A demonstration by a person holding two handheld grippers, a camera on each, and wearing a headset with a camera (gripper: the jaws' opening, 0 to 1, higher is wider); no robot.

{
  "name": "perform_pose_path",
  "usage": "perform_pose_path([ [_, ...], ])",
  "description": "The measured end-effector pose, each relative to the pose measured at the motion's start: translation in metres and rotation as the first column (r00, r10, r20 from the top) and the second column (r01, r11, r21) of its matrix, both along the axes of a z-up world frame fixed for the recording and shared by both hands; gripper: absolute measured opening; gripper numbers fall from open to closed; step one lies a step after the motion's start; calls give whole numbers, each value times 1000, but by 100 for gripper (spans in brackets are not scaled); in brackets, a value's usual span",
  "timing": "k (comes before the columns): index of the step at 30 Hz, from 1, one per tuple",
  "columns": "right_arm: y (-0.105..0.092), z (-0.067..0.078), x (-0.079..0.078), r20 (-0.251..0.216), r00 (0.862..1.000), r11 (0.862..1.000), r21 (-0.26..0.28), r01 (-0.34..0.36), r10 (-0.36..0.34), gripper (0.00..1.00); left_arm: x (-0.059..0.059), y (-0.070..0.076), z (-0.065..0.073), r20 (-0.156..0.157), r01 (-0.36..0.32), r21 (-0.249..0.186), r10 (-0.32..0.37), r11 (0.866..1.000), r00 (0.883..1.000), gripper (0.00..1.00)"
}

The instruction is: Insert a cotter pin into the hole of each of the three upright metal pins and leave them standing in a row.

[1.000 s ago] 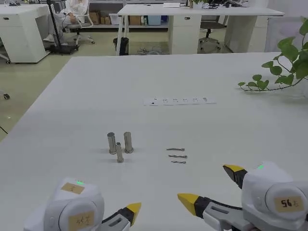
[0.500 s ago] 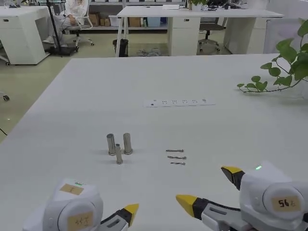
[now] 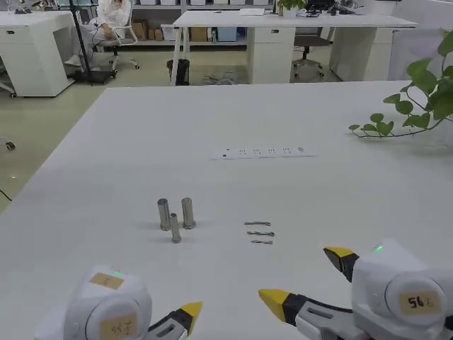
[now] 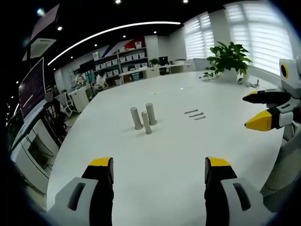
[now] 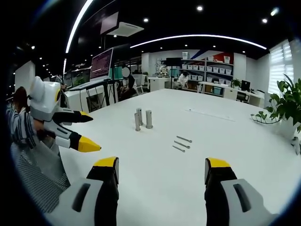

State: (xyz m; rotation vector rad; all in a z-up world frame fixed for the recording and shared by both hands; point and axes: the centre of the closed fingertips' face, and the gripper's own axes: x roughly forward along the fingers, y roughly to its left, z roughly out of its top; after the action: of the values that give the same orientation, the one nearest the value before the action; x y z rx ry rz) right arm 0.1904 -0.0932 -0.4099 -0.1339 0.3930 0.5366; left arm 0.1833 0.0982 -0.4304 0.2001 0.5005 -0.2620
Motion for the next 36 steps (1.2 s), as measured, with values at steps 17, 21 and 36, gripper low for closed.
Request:
perform_pose_path([
  [17,1,0,0,-3,1000,1000,5,-5,5,73,0,1,0,-2,-4,-2,4,1000,1000,75],
  [21,-1,2,1,7,1000,1000,-2,1,-1,73,-1,-1,-2,-19,2,-21,-2,1000,1000,72],
  [36,0,5,1,4,1000,999,34,6,-6,73,38,-4,8,11,82,-7,-82,997,997,59],
])
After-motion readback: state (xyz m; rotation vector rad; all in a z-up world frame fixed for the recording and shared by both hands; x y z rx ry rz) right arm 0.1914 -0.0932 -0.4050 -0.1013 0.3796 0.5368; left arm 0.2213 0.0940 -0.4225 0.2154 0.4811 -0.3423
